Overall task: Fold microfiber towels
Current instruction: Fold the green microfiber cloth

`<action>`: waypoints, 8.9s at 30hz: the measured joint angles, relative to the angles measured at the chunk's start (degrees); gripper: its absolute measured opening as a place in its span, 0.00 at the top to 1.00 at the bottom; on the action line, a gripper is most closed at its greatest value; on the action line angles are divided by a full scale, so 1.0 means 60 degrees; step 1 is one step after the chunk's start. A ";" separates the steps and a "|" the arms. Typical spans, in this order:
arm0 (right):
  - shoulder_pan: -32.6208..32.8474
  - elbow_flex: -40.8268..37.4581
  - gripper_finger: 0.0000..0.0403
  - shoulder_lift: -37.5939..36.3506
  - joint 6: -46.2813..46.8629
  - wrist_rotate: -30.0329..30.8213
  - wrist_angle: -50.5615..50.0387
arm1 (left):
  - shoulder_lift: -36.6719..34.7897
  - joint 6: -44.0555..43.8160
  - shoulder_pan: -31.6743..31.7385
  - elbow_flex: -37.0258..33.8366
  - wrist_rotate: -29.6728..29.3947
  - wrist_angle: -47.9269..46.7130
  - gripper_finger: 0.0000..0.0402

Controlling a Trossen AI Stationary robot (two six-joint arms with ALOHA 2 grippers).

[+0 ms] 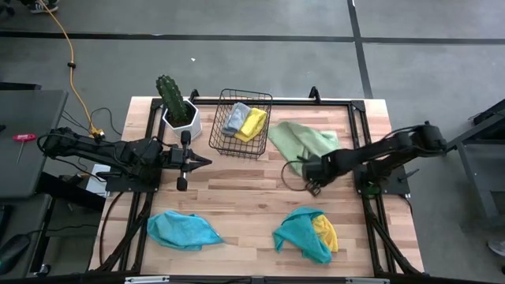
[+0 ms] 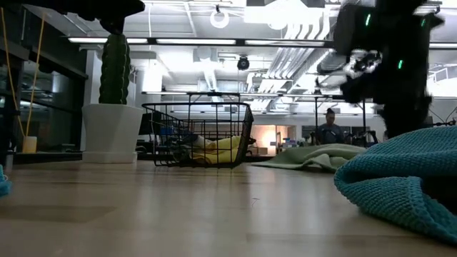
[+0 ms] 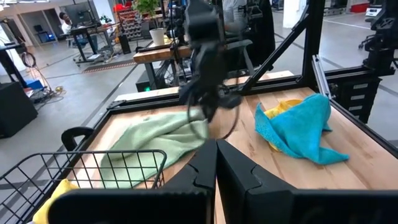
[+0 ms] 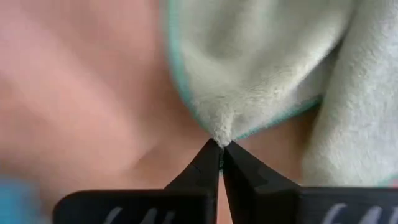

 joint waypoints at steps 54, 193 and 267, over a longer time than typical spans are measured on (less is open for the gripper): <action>0.5273 0.4643 1.00 -0.0057 -0.1158 0.2259 0.0690 | 1.0239 0.0484 -0.1374 0.3081 0.0759 0.1057 0.54; 0.4584 0.1062 1.00 -0.0057 0.0758 0.2960 0.4775 | 0.5585 -0.9668 -0.5106 0.1694 -0.3545 -0.6325 1.00; 0.0656 0.1080 1.00 0.0803 0.1031 0.3243 0.2411 | 0.7420 -0.6496 -0.0197 0.1708 -0.3756 -0.5433 0.97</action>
